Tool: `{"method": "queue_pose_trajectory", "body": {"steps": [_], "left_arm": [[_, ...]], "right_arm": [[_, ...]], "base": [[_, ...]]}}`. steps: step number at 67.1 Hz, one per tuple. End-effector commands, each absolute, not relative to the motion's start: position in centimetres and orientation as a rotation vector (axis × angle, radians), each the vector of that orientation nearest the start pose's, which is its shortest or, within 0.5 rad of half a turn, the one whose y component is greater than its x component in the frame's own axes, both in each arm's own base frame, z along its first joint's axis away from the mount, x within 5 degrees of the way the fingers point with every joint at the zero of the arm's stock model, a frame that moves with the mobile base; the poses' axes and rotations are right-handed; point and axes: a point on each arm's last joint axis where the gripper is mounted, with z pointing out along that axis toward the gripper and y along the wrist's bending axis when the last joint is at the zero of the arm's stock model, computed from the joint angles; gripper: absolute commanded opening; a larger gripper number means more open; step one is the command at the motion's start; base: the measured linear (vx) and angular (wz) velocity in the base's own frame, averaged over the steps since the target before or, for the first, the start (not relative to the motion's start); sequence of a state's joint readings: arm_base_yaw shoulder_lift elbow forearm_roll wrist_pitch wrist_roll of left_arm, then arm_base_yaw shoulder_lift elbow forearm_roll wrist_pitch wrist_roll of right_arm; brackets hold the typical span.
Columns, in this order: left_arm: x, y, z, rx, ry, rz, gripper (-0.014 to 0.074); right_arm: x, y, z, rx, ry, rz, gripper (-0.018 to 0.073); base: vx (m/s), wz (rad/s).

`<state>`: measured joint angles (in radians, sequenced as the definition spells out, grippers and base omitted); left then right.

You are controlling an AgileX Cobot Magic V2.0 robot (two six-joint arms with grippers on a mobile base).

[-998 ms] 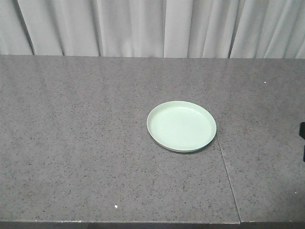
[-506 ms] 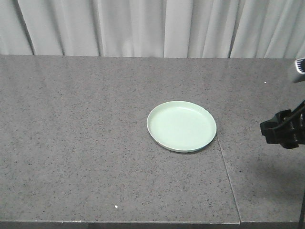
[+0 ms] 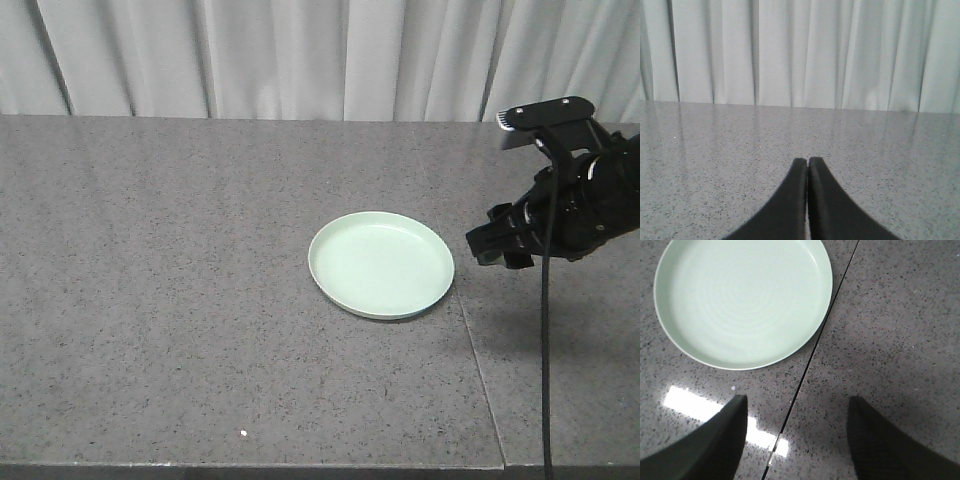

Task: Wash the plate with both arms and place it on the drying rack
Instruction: 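Move the right gripper down to the rim of the pale green plate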

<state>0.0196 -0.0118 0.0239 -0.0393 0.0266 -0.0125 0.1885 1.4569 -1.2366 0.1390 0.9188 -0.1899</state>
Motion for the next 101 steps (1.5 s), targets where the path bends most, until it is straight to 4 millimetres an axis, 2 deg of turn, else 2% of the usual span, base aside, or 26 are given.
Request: {"method": "queue_pose_trajectory", "body": {"steps": [1,18,38,69,86,101], "left_arm": [[5.3,0.1,22.0,-0.057,1.406,-0.034,-0.0006],[5.3,0.1,22.0,-0.057,1.406,-0.034,-0.0006],[5.3,0.1,22.0,-0.057,1.406,-0.034,-0.0006],[5.3,0.1,22.0,-0.057,1.406,-0.034,-0.0006],[5.3,0.1,22.0,-0.057,1.406,-0.034,-0.0006],[5.3,0.1,22.0,-0.057,1.406,-0.034,-0.0006]], "right_arm": [[31.0,6.7,32.9,-0.374,2.533,0.155,0.0438],[35.0,7.5,30.9,-0.357,2.601,0.160,0.0438],[38.6,8.2,28.8,-0.356,2.651,0.166,0.0435],[41.0,8.6,25.3,-0.351,2.720,0.166,0.0423],[41.3,8.7,24.2,-0.359,2.745,0.164,0.0315],[41.3,8.7,24.2,-0.362,2.743,0.163,0.0149]], "base": [[0.00,0.00],[0.00,0.00],[0.00,0.00],[0.00,0.00],[0.00,0.00],[0.00,0.00]]}}
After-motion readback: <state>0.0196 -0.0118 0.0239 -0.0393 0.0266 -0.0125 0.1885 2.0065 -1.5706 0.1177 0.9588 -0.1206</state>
